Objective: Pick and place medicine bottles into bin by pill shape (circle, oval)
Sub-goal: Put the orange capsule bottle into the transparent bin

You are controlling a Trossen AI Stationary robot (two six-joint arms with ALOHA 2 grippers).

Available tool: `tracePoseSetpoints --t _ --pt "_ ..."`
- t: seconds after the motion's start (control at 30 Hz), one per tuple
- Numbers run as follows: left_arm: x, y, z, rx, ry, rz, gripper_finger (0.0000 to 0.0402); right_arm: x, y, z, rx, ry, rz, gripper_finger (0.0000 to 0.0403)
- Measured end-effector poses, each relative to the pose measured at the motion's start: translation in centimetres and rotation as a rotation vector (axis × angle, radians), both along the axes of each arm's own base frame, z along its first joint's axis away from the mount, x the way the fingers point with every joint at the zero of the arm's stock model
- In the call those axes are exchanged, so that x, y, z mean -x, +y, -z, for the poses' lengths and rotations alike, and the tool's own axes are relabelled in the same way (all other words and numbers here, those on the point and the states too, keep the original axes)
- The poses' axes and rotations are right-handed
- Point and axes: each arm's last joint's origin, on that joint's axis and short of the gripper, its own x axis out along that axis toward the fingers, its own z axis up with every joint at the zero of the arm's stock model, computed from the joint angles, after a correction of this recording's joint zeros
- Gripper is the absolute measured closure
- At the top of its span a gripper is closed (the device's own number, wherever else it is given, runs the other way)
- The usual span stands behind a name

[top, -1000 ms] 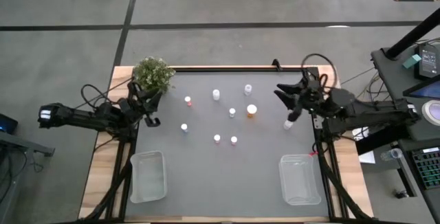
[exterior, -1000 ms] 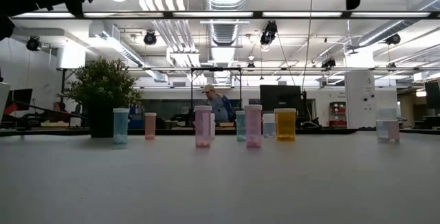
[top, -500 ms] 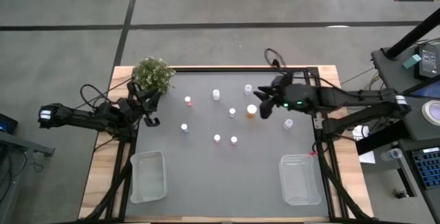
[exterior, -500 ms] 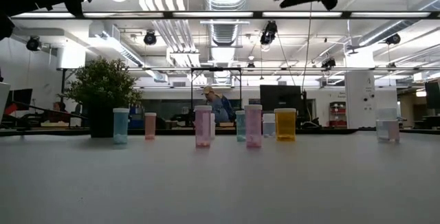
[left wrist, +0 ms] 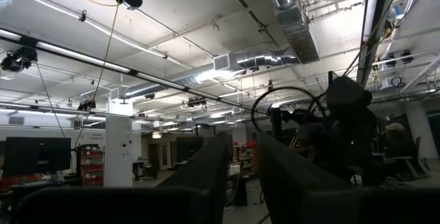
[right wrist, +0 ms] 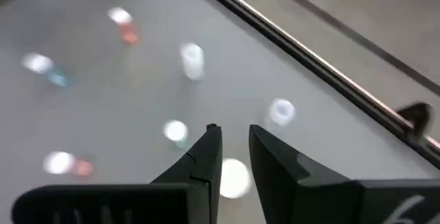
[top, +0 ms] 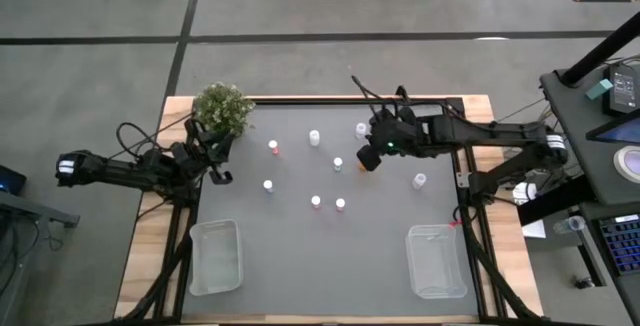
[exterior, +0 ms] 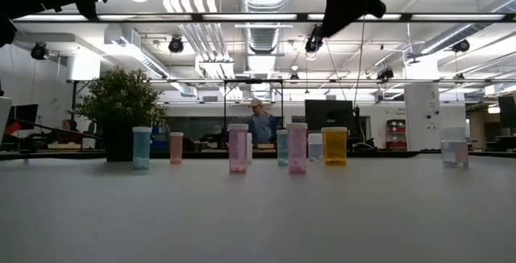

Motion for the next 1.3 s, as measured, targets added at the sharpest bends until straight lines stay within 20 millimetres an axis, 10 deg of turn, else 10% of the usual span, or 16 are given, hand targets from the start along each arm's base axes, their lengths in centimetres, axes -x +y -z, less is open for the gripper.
tracePoseSetpoints --t 0.43,0.97,1.3 --pt "0.0 0.0 0.0 0.000 0.001 0.000 0.0341 -2.2 -4.2 5.6 -0.303 0.186 0.091 0.0347" --pt "0.0 0.0 0.1 0.000 0.003 0.000 0.0341 -3.9 -5.3 10.0 -0.378 0.315 0.210 0.0132" --pt "0.0 0.0 0.1 0.000 0.005 0.000 0.0341 -4.6 -5.5 11.7 -0.393 0.365 0.212 0.0066"
